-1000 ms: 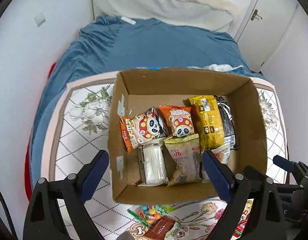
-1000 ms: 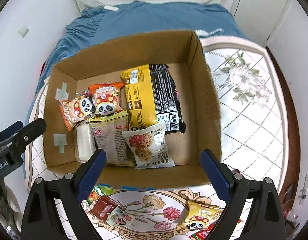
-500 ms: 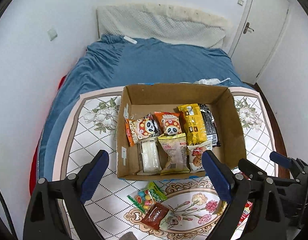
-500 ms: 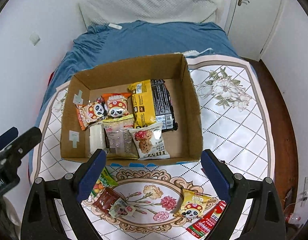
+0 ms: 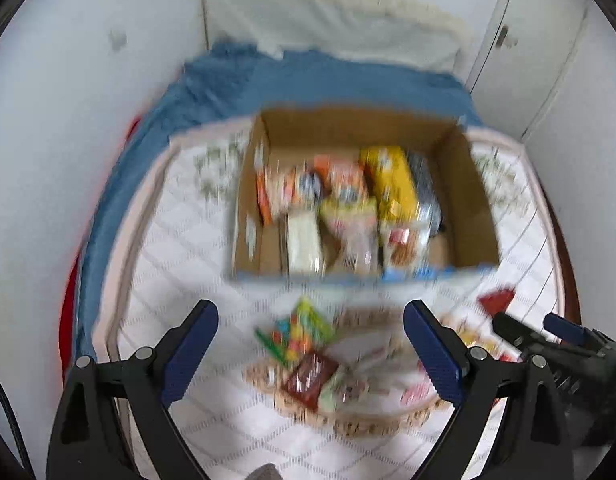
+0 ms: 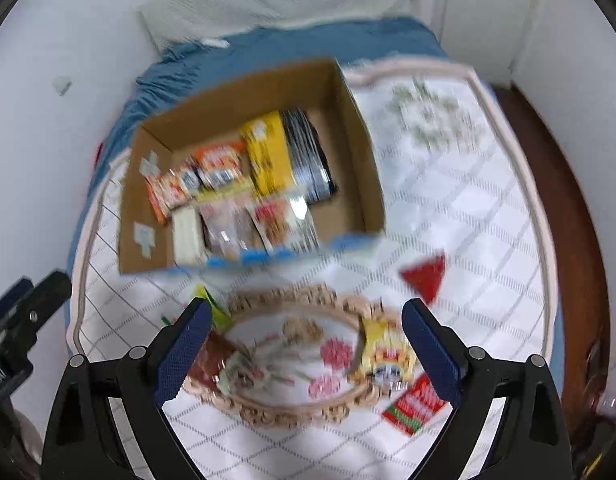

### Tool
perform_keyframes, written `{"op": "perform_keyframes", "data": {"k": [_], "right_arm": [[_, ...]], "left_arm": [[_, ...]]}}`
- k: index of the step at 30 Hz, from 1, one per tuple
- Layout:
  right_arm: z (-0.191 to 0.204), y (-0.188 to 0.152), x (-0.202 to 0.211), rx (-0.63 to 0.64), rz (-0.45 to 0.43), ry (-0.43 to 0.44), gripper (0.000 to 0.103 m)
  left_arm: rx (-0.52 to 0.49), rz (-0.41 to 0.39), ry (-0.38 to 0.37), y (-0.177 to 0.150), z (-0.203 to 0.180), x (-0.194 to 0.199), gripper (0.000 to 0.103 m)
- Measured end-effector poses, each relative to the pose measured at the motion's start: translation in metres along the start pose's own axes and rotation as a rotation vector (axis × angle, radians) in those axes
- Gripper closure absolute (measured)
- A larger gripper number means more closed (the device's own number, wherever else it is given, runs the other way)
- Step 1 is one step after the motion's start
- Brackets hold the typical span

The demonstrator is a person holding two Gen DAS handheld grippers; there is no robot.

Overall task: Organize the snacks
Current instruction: 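Lift both open grippers out of the box toward the remaining snacks, then grasp the small white-green pack with the left gripper while the right grasps the red spicy strip pack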

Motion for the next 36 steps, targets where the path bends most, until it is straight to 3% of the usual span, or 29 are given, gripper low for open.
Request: {"op": "perform_keyframes", "data": {"k": [8,17,24,28,33,36], "right_arm": [[-0.081,-0.069,-0.055,-0.243,0.174,0.0,0.005],[-0.184,-0.117,-0.095,-0.572,0.257,-0.011,0.005],[-0.189,-0.136,-0.137,-0.59,0.342,-0.002,0.005],[-0.179,-0.145,-0.154,-0.554,0.351,-0.05,0.006],[-0.159,-0.154,-0.157,-0.439,0.341,-0.089,0.041],[-0.148,-0.161,-0.157,-0.411,0.356,-0.04,0.044]], "left_arm": [[0.194,0.348,-0.01,-0.09,0.014,-0.1,0.008],[0.173,0.479,-0.005,-0.126,-0.011,-0.151,0.008],[0.18,0.504,0.008,-0.134,-0.018,-0.164,0.008],[0.241,0.528,-0.003,-0.14,-0.007,-0.166,0.008],[0.343,0.577,-0.04,-0.15,0.0,-0.171,0.008],[0.354,0.603,-0.045,-0.154,-0.005,-0.179,0.008]]}}
Point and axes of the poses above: each gripper's, at about its wrist camera, not at the fingertips, and x roughly against the way its jaws point, z to its left, y to its top, the point moved 6 cm from there along -x, roughly the way its jaws point, and after that the axes turned 4 degrees about x, right-handed, at the moved point
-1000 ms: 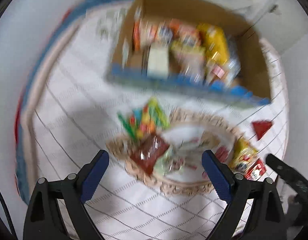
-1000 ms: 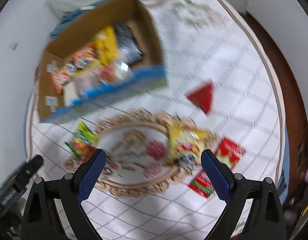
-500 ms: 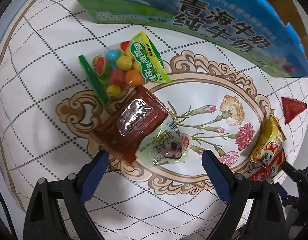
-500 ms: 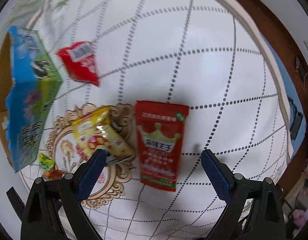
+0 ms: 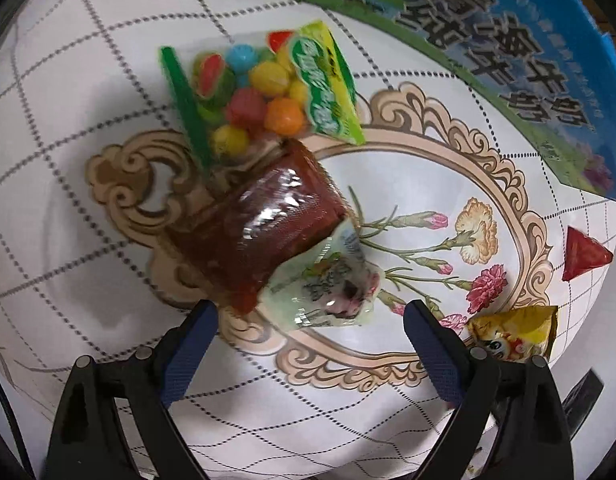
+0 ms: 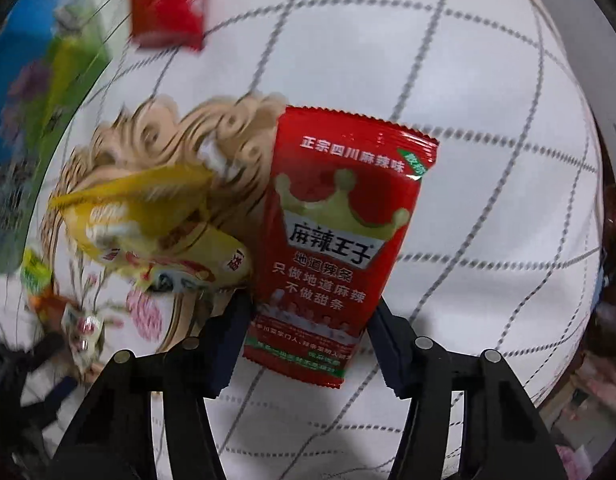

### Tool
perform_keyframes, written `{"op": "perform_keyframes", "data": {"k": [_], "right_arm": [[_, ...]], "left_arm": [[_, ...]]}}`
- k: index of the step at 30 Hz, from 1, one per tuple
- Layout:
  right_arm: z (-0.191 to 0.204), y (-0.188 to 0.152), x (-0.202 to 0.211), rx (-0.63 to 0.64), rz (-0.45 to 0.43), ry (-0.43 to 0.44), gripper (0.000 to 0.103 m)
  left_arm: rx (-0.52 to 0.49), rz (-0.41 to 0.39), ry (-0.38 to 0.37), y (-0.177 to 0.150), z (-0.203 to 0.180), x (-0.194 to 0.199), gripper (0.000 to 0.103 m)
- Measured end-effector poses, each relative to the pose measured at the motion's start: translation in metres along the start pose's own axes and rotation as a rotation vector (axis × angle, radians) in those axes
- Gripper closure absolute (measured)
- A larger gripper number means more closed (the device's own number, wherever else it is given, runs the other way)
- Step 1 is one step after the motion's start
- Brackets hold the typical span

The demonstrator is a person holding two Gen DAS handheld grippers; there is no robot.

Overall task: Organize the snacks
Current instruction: 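Grasp the small white-green pack with the left gripper while the right grasps the red spicy strip pack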

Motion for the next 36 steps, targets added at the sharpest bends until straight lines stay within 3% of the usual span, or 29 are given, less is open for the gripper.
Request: {"op": "perform_keyframes", "data": {"k": [5,7,8,11,16,20,23,26,28,30,33,36], "right_arm": [[0.008,-0.012,-0.004,0.051,0.033,0.023,0.044],[0.009,-0.012,-0.006,0.063,0.046,0.027,0.044],[0.011,-0.014,-0.007,0.066,0.048,0.031,0.044],[0.013,-0.014,-0.011,0.081,0.071,0.06,0.044],[0.017,-0.036,-0.016,0.145,0.123,0.099,0.045],[0.02,-0.064,-0.02,0.218,0.17,0.108,0.045],[0.025,-0.08,-0.025,0.251,0.196,0.111,0.045],[0.024,-0.089,-0.032,0.215,0.204,0.128,0.045],[0.02,-0.094,-0.036,0.163,0.218,0.157,0.043],[-0.002,-0.085,-0.035,0.121,0.227,0.198,0.034],[-0.008,-0.074,-0.036,0.09,0.241,0.209,0.029],[-0.006,-0.059,-0.033,0.069,0.245,0.206,0.024]], "left_arm": [[-0.027,0.014,0.064,0.005,-0.009,-0.023,0.009],[-0.064,-0.017,0.101,0.005,-0.013,-0.023,0.023],[-0.096,-0.031,0.123,0.003,-0.014,-0.023,0.035],[-0.153,-0.052,0.14,-0.009,-0.012,-0.019,0.047],[-0.199,-0.04,0.159,-0.043,0.013,-0.014,0.051],[-0.219,-0.022,0.18,-0.071,0.041,-0.014,0.06],[-0.237,-0.007,0.183,-0.087,0.057,-0.013,0.06],[-0.187,-0.002,0.128,-0.088,0.068,-0.006,0.059],[-0.142,-0.012,0.072,-0.084,0.073,0.007,0.056],[-0.136,-0.057,0.036,-0.071,0.071,0.028,0.043],[-0.219,-0.129,0.072,-0.053,0.058,0.05,0.033],[-0.272,-0.12,0.108,-0.029,0.041,0.049,0.03]]}}
Point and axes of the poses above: each gripper's, at about its wrist camera, not at the fingertips, and x roughly against the way its jaws point, z to its left, y to its top, the point moved 6 cm from there along -x, roughly the way its jaws point, and after that the axes turned 4 degrees about x, right-handed, at the moved point
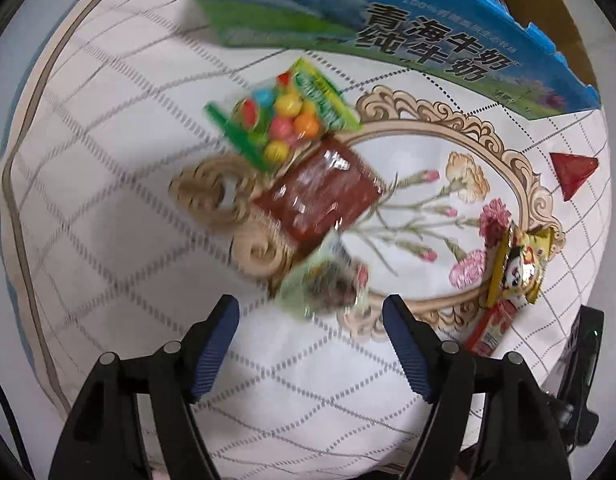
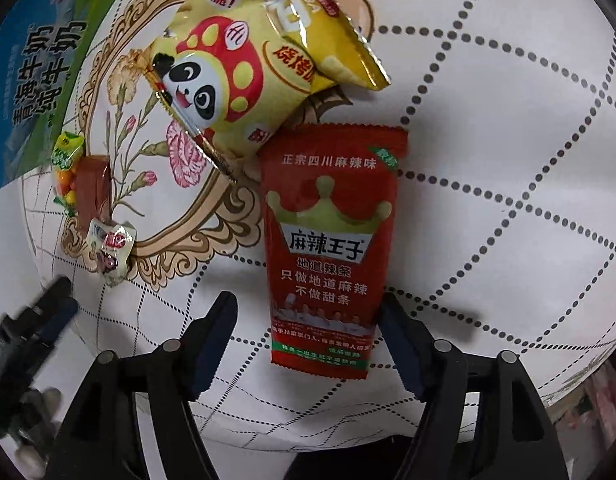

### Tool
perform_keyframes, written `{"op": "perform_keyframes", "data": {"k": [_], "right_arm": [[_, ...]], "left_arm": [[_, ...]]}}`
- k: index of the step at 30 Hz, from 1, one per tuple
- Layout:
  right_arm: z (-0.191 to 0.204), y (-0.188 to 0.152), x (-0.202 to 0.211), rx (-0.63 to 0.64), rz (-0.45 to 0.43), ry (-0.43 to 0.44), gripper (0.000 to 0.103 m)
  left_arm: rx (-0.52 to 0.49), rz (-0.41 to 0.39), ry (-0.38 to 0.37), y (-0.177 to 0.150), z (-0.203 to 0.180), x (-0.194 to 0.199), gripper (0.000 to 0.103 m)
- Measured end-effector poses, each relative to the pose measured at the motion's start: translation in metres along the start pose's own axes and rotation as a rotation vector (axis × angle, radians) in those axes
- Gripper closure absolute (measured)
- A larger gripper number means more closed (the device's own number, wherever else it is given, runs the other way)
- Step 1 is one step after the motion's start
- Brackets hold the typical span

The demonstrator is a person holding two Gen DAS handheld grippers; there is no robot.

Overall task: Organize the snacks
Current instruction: 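Grasp the small white-green pack with the left gripper while the right grasps the red spicy strip pack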

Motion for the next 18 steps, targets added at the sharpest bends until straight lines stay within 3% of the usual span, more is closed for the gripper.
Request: {"op": "perform_keyframes", "data": {"k": [2,7,11,12,13,15,16,17,18], "right_arm": [[0.011,0.008,-0.009,-0.014,-0.005,-0.007,0.022],[0.039,0.014,-0.032,-0.02,-0.013,-0.038,0.018],[0.057,0.01,-0.05,0.005,-0.025,-0.085,0.018],[0.059,0.009,-0.051,0.008,-0.031,-0.092,0.018],[0.061,0.008,-0.052,0.011,-0.04,-0.104,0.019],[0.062,0.007,-0.056,0.016,-0.06,-0.137,0.03],[0.061,0.003,-0.054,0.021,-0.066,-0.141,0.034],[0.061,0.002,-0.054,0.031,-0.076,-0.146,0.046],[0.061,-0.001,-0.054,0.042,-0.078,-0.142,0.05]], "left_arm": [[-0.031,0.043,0.034,0.048,-0.011,-0.007,0.03],[-0.077,0.152,0.118,0.059,-0.035,-0.061,0.03],[-0.131,0.109,0.172,0.058,-0.044,-0.071,0.031],[-0.131,0.088,0.164,0.057,-0.045,-0.069,0.042],[-0.128,0.074,0.159,0.056,-0.046,-0.067,0.045],[-0.126,0.059,0.148,0.048,-0.047,-0.066,0.053],[-0.125,0.054,0.143,0.044,-0.047,-0.065,0.055],[-0.128,0.046,0.144,0.038,-0.049,-0.065,0.056],[-0.132,0.038,0.146,0.032,-0.05,-0.064,0.057]]}}
Point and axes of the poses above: each gripper's, at about its wrist camera, not at the fingertips, and x roughly against the way its jaws point, z to its left, y to its top, the point moved 6 cm from there along -x, roughly the way its jaws point, and after that the axes turned 4 degrees about x, right-handed, at the moved point
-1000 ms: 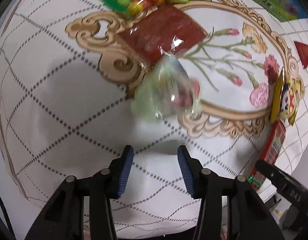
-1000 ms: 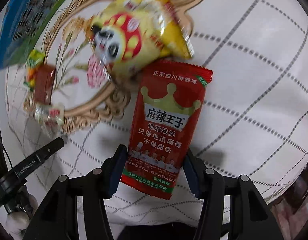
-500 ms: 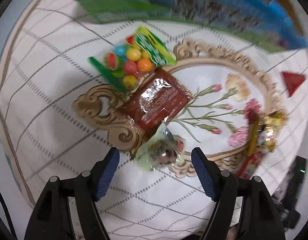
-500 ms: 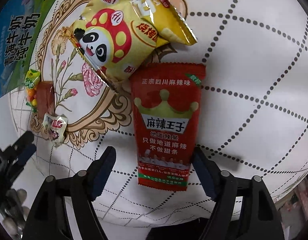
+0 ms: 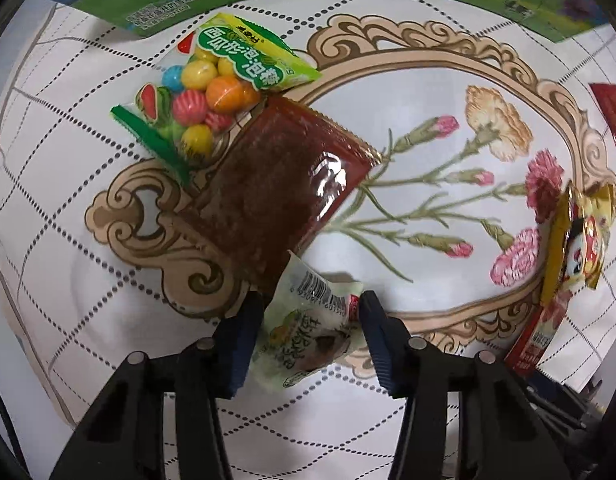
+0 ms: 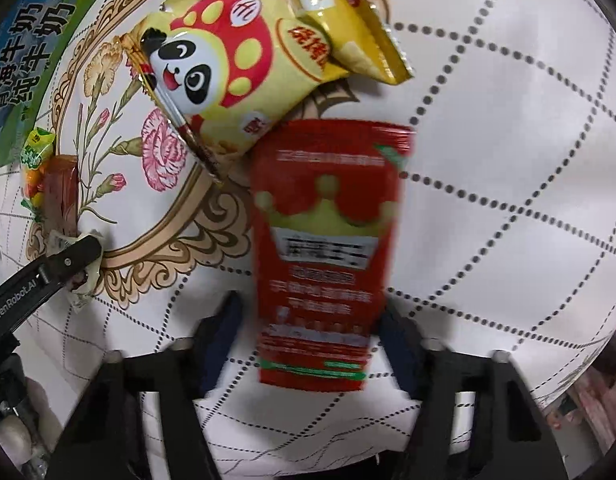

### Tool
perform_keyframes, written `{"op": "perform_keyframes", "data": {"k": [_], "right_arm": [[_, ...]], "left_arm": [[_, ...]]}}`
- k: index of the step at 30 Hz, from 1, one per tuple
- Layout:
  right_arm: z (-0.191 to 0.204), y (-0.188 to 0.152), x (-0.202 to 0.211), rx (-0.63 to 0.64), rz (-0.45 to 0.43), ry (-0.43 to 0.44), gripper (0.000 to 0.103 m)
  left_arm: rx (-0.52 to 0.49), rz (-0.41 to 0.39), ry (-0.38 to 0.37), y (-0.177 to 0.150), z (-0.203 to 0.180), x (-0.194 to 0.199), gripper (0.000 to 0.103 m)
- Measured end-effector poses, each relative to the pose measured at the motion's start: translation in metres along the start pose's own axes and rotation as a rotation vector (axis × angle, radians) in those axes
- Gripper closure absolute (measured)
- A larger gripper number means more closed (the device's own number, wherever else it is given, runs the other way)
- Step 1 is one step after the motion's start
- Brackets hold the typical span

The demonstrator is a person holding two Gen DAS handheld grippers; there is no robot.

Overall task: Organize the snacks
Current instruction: 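Grasp the small white-green pack with the left gripper while the right grasps the red spicy strip pack, then carry both held packs into the box and open both grippers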

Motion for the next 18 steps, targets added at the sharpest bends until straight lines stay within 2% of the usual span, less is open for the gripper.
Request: {"op": "perform_keyframes", "data": {"k": [2,10,16,18], "right_arm": [[0.005,-0.004,0.0,0.049,-0.004,-0.005,0.053],[0.019,-0.03,0.006,0.13,-0.027,0.049,0.056],[0.036,-0.062,0.022,0.183,-0.012,0.127,0.057],[0.045,-0.068,0.036,0.191,-0.022,0.165,0.057]], "left_arm": [[-0.005,-0.002,-0.003,-0.016,-0.017,-0.007,0.057],[0.012,0.003,-0.067,-0.083,-0.018,-0.001,0.058],[0.044,-0.016,-0.143,-0.131,-0.019,0.03,0.058],[0.051,-0.025,-0.178,-0.134,-0.026,0.049,0.058]]}}
Point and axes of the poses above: each gripper's, at about its wrist camera, not at the fingertips, and x roughly against the way its jaws point, z to its left, y to its top, the point moved 6 cm from there along -x, roughly the way its jaws point, and after that the axes turned 4 degrees about x, right-handed, at the moved point
